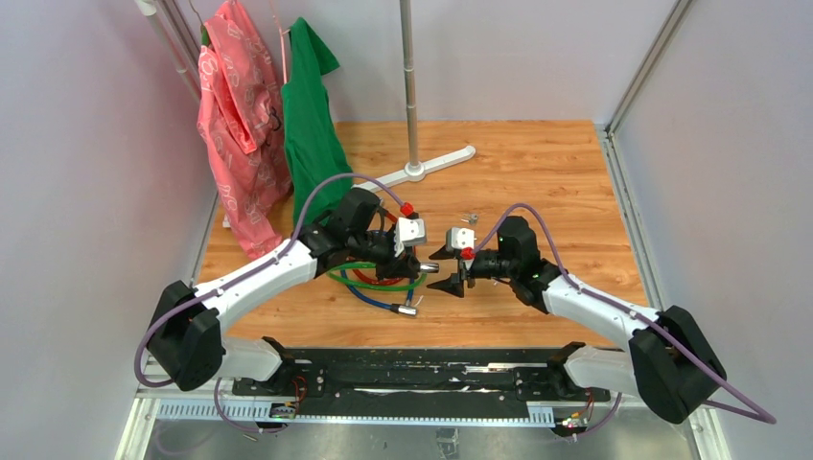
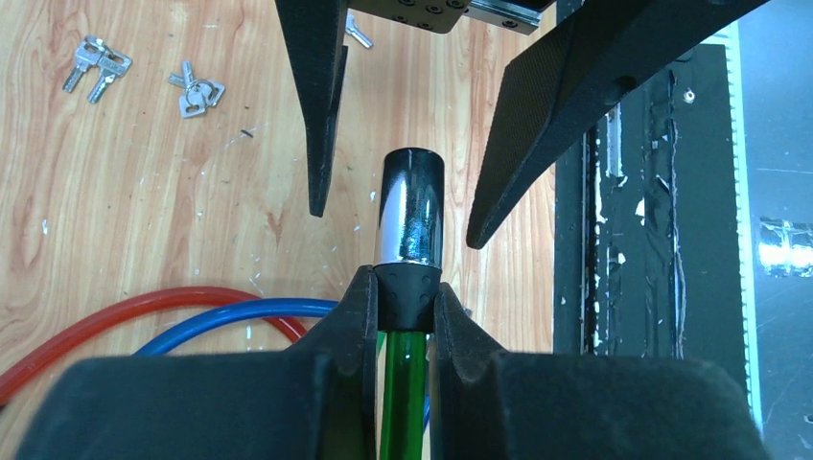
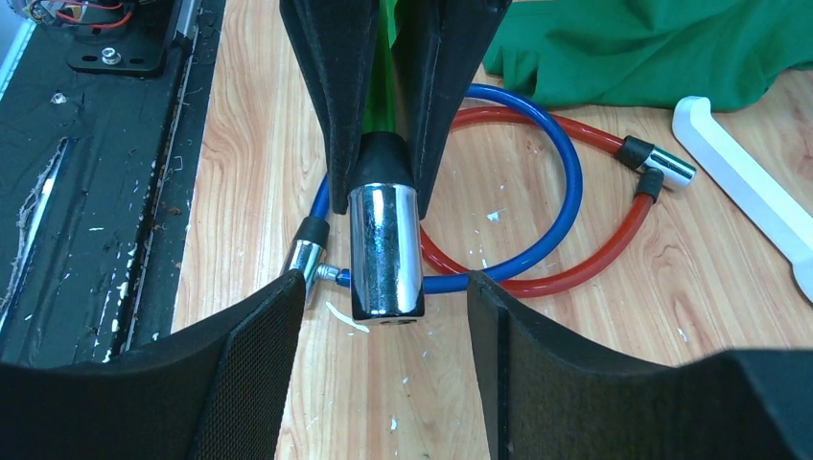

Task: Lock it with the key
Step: Place the key at the center of the board, then place the lock at the center of the board.

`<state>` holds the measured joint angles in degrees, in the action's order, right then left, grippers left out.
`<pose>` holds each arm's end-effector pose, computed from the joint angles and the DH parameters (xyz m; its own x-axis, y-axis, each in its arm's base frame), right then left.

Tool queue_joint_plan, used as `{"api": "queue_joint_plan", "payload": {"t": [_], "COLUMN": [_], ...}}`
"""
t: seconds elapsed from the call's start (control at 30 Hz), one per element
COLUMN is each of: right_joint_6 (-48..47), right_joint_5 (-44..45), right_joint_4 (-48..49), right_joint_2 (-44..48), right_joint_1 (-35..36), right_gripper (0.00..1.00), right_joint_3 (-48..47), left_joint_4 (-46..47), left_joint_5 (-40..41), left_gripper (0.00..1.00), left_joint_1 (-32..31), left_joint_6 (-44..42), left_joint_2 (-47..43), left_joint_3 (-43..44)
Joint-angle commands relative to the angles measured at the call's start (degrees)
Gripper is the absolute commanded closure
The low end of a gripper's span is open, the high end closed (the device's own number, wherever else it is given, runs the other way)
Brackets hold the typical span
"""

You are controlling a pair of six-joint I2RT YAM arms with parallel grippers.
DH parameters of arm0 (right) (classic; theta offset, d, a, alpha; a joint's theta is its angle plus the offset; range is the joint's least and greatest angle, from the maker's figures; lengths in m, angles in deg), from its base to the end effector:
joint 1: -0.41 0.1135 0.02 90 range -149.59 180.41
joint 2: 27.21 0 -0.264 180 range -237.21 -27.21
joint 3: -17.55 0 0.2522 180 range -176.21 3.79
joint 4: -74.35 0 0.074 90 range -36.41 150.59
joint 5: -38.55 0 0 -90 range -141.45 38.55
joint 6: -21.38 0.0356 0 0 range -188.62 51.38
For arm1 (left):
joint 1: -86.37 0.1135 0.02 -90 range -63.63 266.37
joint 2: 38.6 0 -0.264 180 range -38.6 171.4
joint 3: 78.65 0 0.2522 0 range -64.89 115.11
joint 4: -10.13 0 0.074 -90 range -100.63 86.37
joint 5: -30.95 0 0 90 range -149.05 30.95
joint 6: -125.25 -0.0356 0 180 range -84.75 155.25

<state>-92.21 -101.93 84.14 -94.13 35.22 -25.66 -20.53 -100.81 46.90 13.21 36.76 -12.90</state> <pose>0.1824 0.1603 0.2317 0.2104 -0.1639 -0.9638 -0.9753 0.0321 -0.2184 0.2000 -0.1954 0.2618 -0.1374 0.4757 -0.8688 0.9904 0.0801 -0.1127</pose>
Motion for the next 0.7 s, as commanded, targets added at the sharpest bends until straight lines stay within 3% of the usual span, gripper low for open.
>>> {"api": "queue_joint_plan", "payload": {"t": [0.0, 0.67], "right_joint_6": [-0.28, 4.58], "right_joint_5": [0.64, 4.62], "right_joint_4": [1.35, 6.22], "right_joint_2": [1.3, -5.18], "right_joint_1": [0.94, 4.3], "right_gripper": [0.34, 0.45], "right_joint_3": [-0.35, -0.87], "left_joint_4": [-3.34, 1.79], "left_joint_5": [-0.17, 2.73], "left_gripper": [1.0, 1.0], "left_joint_1": [-0.23, -1.23], "left_joint_6": [-2.76, -3.78], "left_joint_2": [0.2, 3.03], "left_joint_3": [3.44, -1.98]}}
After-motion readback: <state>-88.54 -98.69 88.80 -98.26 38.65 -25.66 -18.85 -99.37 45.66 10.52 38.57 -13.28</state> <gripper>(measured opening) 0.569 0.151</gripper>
